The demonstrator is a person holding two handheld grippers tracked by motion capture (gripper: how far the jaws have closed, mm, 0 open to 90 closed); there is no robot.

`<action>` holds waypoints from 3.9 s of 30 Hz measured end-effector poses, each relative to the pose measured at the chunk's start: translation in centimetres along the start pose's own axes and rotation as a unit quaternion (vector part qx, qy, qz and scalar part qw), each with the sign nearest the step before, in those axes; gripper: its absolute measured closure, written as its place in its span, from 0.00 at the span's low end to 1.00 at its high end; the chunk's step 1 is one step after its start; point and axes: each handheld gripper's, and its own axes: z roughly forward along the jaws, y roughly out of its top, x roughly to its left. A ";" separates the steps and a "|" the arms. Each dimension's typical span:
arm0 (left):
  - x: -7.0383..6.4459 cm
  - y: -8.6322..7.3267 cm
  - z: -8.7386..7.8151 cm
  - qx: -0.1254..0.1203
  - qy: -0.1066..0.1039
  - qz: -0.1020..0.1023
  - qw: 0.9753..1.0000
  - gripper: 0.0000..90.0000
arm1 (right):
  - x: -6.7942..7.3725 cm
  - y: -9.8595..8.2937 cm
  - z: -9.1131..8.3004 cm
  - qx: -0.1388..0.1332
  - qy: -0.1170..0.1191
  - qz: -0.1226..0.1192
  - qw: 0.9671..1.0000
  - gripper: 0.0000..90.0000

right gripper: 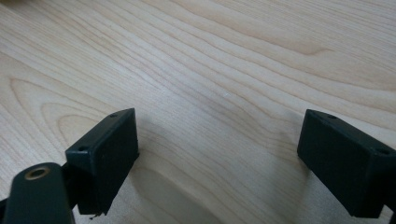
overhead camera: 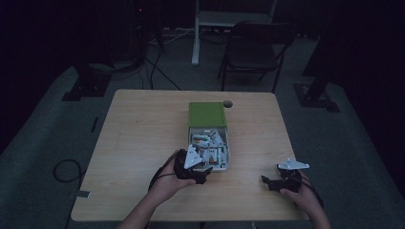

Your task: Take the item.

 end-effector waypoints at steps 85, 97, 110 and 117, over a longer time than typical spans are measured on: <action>0.2 3.2 -0.1 0.018 0.060 -0.029 0.998 1.00 | 0.0 0.1 0.1 0.000 -0.005 0.004 1.000 0.13; 0.9 4.9 -2.5 -0.019 0.059 -0.039 0.997 1.00 | 0.0 0.1 0.1 0.000 -0.005 0.004 1.000 0.13; 2.8 5.9 -5.4 -0.043 0.080 -0.047 0.995 1.00 | 0.0 0.1 0.0 0.000 -0.005 0.004 1.000 0.13; 3.7 5.7 -6.5 -0.048 0.094 -0.056 0.993 1.00 | 0.0 0.1 0.0 0.000 -0.005 0.005 1.000 0.13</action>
